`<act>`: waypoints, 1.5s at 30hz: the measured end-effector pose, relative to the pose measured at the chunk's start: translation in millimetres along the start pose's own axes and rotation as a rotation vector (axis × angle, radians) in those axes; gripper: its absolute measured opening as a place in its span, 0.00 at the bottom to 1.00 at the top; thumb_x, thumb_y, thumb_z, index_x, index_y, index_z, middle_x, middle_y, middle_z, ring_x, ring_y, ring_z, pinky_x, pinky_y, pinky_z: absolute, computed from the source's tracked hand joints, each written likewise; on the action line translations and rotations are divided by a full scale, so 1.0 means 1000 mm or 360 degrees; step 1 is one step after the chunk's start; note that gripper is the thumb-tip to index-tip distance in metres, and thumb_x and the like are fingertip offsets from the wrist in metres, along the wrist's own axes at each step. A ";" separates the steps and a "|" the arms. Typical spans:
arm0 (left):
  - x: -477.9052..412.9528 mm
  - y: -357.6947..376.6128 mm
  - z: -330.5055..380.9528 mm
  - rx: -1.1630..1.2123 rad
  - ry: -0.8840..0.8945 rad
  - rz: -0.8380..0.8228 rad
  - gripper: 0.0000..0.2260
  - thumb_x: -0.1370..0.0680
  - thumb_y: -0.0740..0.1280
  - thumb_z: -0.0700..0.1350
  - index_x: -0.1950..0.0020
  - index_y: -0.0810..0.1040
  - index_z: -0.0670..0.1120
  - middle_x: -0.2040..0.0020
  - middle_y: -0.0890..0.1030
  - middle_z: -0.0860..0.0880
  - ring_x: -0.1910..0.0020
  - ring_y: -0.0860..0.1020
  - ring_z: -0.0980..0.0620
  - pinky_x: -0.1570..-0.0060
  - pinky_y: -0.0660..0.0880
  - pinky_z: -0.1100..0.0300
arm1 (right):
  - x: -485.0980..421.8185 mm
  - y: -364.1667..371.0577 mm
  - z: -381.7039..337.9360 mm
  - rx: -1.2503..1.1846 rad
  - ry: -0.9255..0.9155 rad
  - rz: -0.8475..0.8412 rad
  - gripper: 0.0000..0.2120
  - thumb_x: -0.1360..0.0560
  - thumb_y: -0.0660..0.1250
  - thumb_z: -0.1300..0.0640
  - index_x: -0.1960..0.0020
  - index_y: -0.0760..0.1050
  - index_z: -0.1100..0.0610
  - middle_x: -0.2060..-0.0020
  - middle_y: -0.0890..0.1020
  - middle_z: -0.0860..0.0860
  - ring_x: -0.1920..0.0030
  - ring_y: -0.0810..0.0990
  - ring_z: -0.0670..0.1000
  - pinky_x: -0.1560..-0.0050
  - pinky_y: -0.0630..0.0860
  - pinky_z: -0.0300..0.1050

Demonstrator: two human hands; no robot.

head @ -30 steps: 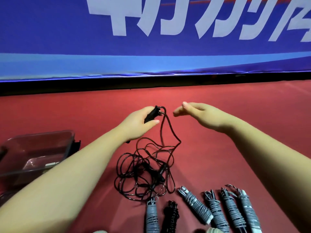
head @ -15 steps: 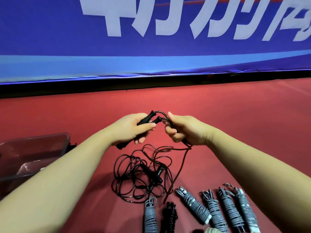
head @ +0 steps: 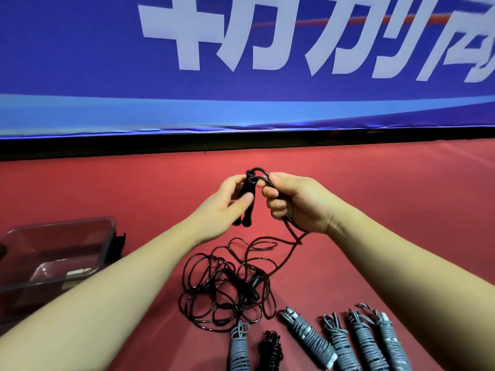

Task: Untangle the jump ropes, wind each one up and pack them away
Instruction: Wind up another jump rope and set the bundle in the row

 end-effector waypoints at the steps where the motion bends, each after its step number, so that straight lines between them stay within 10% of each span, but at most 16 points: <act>1: 0.000 0.004 0.001 -0.0096 0.0021 -0.0031 0.22 0.20 0.61 0.46 0.28 0.58 0.52 0.34 0.68 0.53 0.35 0.67 0.57 0.39 0.63 0.70 | 0.000 0.001 -0.001 0.0002 -0.0026 0.0000 0.13 0.19 0.51 0.57 0.56 0.71 0.58 0.72 0.68 0.45 0.75 0.60 0.42 0.73 0.57 0.34; 12: -0.010 0.010 0.008 0.0199 -0.0094 0.0446 0.11 0.19 0.55 0.38 0.50 0.68 0.55 0.57 0.76 0.55 0.60 0.74 0.58 0.61 0.70 0.70 | -0.005 0.018 0.000 0.0337 -0.0155 0.0037 0.14 0.17 0.51 0.56 0.49 0.74 0.59 0.68 0.70 0.50 0.73 0.64 0.44 0.71 0.61 0.36; 18: -0.011 0.007 0.001 0.0751 -0.0160 0.0493 0.07 0.17 0.56 0.40 0.55 0.68 0.48 0.68 0.77 0.54 0.65 0.75 0.50 0.52 0.77 0.51 | -0.005 0.015 0.010 0.0404 0.0036 0.0051 0.16 0.17 0.51 0.57 0.56 0.74 0.58 0.72 0.69 0.48 0.73 0.62 0.45 0.70 0.58 0.37; 23: -0.019 -0.009 0.002 0.1202 -0.0244 0.0785 0.07 0.17 0.55 0.40 0.52 0.70 0.46 0.57 0.79 0.45 0.57 0.80 0.47 0.55 0.79 0.48 | -0.011 0.009 0.029 0.0878 -0.0005 0.0413 0.13 0.18 0.54 0.51 0.54 0.74 0.54 0.72 0.70 0.45 0.71 0.63 0.46 0.69 0.61 0.38; 28: -0.026 -0.007 0.010 0.1550 -0.0209 0.0886 0.07 0.18 0.54 0.37 0.51 0.69 0.45 0.66 0.80 0.49 0.63 0.82 0.50 0.53 0.78 0.47 | -0.019 0.021 0.034 0.1580 -0.0242 0.0766 0.16 0.18 0.50 0.48 0.35 0.67 0.52 0.49 0.79 0.52 0.49 0.78 0.53 0.49 0.74 0.48; 34: -0.025 -0.015 0.010 0.1686 -0.0166 0.1067 0.08 0.17 0.53 0.37 0.54 0.69 0.44 0.64 0.77 0.47 0.64 0.80 0.50 0.52 0.78 0.44 | -0.029 0.032 0.032 0.2308 -0.0304 0.0882 0.21 0.18 0.43 0.46 0.47 0.72 0.55 0.63 0.74 0.49 0.61 0.74 0.56 0.63 0.66 0.46; 45: -0.021 -0.024 0.003 0.1796 -0.0100 0.0881 0.05 0.17 0.55 0.40 0.49 0.69 0.41 0.59 0.77 0.45 0.59 0.81 0.49 0.50 0.79 0.50 | -0.037 0.040 0.046 0.1816 -0.0327 0.0734 0.19 0.18 0.44 0.48 0.53 0.70 0.54 0.67 0.73 0.47 0.63 0.73 0.52 0.66 0.64 0.46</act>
Point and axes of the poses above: each hand's wrist, its own x-axis away from the middle knuckle, its own y-axis out of the palm, z = x × y, the point moved 2 cm from there along -x, towards the middle knuckle
